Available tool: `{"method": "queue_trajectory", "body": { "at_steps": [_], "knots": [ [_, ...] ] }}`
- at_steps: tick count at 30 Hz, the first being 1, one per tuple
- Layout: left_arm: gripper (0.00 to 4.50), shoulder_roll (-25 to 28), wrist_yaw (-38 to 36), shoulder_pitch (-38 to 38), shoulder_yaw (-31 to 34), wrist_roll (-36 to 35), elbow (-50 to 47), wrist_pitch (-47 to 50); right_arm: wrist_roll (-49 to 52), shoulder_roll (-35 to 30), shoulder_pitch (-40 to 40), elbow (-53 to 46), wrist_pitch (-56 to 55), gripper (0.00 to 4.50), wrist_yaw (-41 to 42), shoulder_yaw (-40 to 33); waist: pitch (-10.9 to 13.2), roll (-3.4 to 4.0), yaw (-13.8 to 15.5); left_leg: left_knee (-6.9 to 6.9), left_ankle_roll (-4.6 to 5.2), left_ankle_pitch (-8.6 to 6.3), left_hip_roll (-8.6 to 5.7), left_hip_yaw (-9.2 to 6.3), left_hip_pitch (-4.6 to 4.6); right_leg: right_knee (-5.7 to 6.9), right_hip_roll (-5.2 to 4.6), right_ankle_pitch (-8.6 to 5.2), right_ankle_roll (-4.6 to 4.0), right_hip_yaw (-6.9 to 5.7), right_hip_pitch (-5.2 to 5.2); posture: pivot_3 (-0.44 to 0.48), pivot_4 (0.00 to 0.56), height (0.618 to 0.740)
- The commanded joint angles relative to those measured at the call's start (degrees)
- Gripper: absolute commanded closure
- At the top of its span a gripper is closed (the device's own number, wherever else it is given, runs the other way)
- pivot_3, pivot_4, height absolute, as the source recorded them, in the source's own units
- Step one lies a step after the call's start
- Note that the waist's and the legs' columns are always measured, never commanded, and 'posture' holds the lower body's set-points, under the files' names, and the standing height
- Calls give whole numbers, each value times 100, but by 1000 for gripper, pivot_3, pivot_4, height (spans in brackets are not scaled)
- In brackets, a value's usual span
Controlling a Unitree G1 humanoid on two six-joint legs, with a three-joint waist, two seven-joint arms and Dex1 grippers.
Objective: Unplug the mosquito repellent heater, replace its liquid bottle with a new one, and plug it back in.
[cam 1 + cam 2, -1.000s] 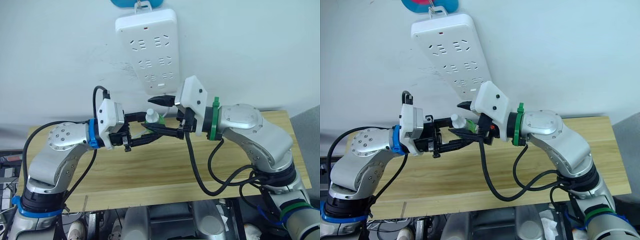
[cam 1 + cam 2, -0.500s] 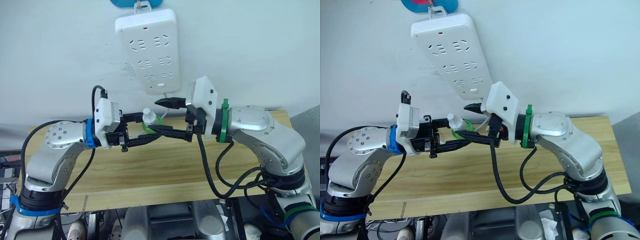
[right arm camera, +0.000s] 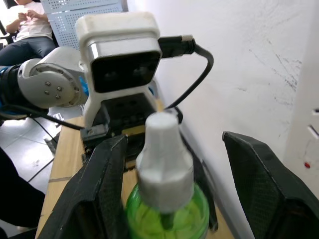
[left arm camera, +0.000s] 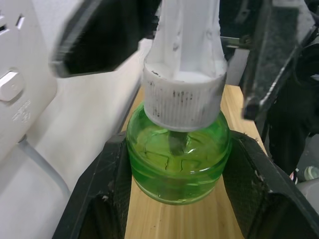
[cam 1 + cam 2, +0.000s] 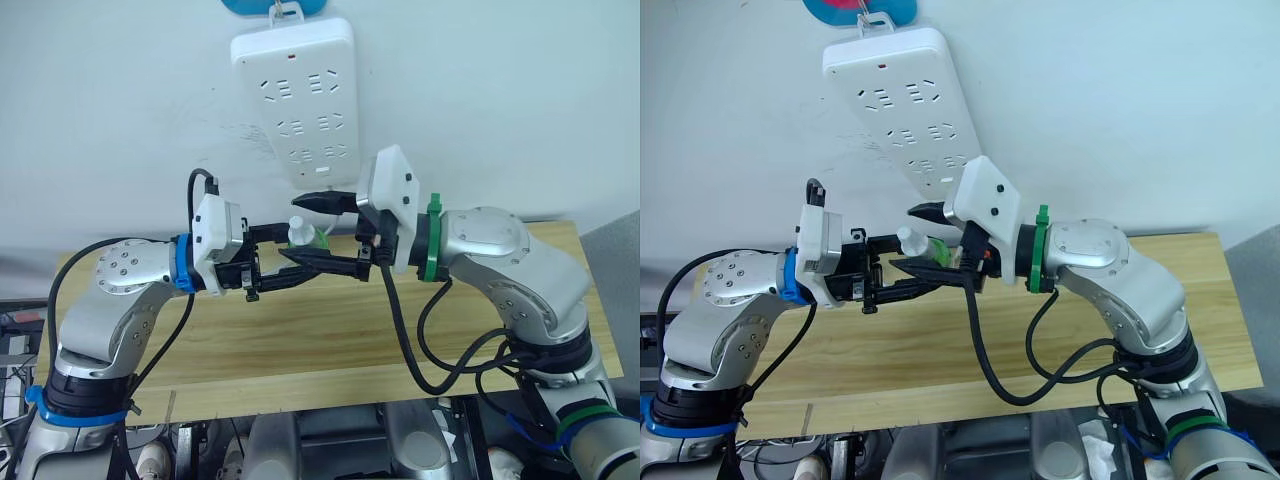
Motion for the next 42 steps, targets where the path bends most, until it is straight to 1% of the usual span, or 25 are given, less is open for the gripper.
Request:
{"method": "queue_trajectory", "body": {
  "at_steps": [1,8,15,19,24,27,33,42],
  "knots": [
    [2285,-41,31,36,-7,-82,-262,-31,-57,84,-76,-64,-179,1334,17,42,0,0,0,0,0,0,0,1,0,1,0,0,0,0,0,-176,389,740],
    [2285,4,2,48,55,-130,-221,-35,-344,-96,-9,99,-289,1334,44,41,0,0,-1,1,0,0,0,1,0,-1,0,0,0,1,-1,-186,392,740],
    [2285,13,13,74,62,-114,-188,-64,-343,-244,44,82,-307,1334,111,-48,0,0,-1,0,0,0,0,1,0,-1,0,0,0,1,-1,-188,393,740],
    [2285,49,-20,139,106,-101,-136,-99,-230,-299,71,-23,-254,1334,143,-107,0,0,-3,0,0,0,0,1,0,-2,0,0,0,1,-1,-202,395,740],
    [2285,22,-55,99,57,50,86,-252,271,-305,70,-278,-88,1334,386,-224,0,0,-1,1,0,0,0,1,0,-2,0,0,0,1,-1,-199,395,740],
    [2285,7,-111,95,-9,181,199,-398,489,-290,26,-335,74,1334,398,-286,0,0,-4,0,0,0,1,1,0,-2,0,0,0,1,-1,-199,394,740],
    [2285,-53,-163,153,-76,335,349,-609,580,-332,-35,-331,237,1334,349,-289,0,0,-3,1,0,0,0,1,0,-4,0,0,0,1,-1,-202,392,740],
    [2285,-24,-297,172,-104,462,372,-766,426,-368,-53,-234,234,1334,305,-207,0,0,-4,1,0,0,0,1,0,-3,0,0,0,1,-1,-198,390,740]
  ]
}}
